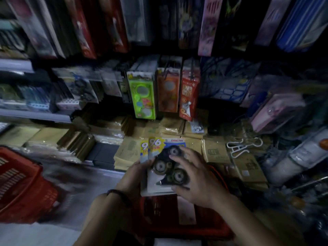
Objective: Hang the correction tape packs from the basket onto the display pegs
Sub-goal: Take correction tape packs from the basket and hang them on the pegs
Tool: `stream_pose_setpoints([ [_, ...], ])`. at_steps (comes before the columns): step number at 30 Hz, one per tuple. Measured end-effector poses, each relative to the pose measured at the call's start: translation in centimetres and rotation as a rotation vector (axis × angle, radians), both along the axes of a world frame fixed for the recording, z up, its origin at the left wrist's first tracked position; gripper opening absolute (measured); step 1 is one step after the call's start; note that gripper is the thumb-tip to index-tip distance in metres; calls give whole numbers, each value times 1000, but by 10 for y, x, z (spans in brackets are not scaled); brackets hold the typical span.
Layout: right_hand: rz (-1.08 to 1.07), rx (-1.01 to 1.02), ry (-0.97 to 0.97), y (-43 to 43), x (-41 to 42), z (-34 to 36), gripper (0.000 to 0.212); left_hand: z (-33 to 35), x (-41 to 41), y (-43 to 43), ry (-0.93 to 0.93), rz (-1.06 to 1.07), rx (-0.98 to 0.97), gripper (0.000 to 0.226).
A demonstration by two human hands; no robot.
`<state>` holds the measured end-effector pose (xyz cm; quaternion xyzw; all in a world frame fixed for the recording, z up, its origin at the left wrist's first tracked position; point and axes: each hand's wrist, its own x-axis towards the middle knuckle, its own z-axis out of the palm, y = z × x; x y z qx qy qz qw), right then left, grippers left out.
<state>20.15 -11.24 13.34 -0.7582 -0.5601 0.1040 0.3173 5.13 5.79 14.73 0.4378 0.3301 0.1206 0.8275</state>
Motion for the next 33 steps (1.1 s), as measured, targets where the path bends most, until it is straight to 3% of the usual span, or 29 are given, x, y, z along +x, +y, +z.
stream_pose_setpoints([
  [5, 84, -69, -241, 4, 35, 83, 107, 71, 12, -2, -102, -65, 65, 46],
  [10, 67, -58, -487, 16, 52, 178, 112, 140, 27, 9, -205, -34, 236, 38],
  [17, -10, 81, -607, 40, 68, 295, 111, 255, 44, 25, -328, -14, 355, 28],
  [23, -38, 207, -667, 68, 83, 380, 111, 332, 46, 54, -476, -2, 450, 37],
  [28, -85, 233, -775, 95, 93, 433, 112, 379, 40, 83, -469, 309, 793, 22],
  [33, -179, 224, -938, 123, 106, 468, 114, 405, 40, 112, -479, 552, 975, 18],
])
